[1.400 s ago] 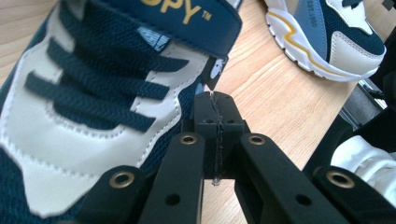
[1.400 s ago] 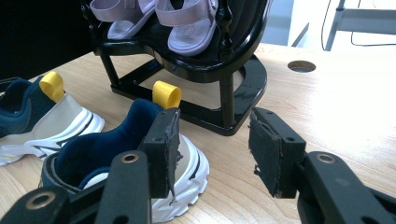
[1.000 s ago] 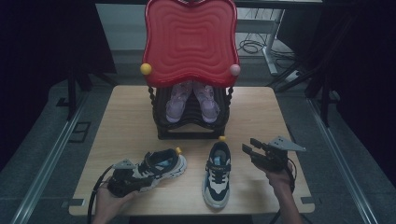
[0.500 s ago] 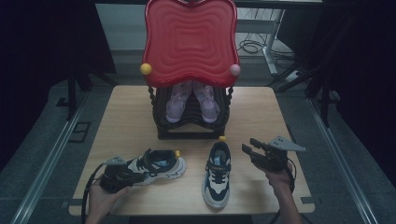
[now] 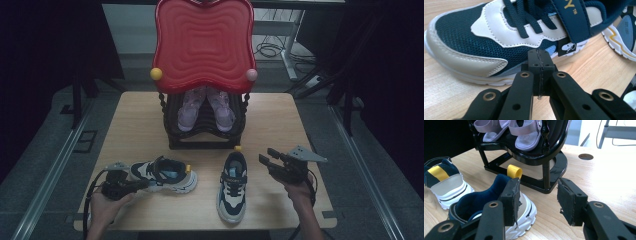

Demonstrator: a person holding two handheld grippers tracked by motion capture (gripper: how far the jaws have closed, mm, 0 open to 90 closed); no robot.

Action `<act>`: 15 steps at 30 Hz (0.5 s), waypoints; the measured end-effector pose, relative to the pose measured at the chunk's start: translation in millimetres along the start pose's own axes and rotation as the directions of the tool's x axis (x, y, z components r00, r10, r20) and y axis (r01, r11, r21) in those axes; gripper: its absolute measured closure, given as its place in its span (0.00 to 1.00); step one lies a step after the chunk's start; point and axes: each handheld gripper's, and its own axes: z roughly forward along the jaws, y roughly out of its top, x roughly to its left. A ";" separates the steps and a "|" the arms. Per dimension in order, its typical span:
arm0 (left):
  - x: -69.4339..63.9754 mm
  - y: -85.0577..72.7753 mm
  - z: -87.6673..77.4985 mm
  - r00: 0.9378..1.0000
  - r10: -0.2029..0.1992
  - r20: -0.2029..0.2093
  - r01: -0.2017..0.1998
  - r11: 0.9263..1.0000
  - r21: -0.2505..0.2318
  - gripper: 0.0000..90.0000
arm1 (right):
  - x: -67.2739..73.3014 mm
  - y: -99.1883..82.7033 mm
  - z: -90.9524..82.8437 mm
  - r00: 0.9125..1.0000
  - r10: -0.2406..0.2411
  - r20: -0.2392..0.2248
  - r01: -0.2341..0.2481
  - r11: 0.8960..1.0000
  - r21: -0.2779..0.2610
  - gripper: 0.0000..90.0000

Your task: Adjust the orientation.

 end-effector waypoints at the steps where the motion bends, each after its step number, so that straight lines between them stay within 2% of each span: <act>1: 1.6 0.6 -0.2 1.000 -0.004 -0.005 0.004 1.000 -0.003 1.00 | 0.1 0.1 -0.2 1.000 0.002 -0.001 -0.002 1.000 0.000 0.59; 7: 9.3 7.0 -0.5 0.999 -0.021 -0.034 0.021 1.000 -0.019 1.00 | 1.1 1.0 -0.7 1.000 0.003 -0.005 -0.003 1.000 -0.003 0.59; 15: 15.4 13.8 0.7 0.999 -0.035 -0.039 0.033 0.999 -0.037 1.00 | 2.5 2.0 -1.1 1.000 -0.002 -0.006 0.002 1.000 -0.005 0.59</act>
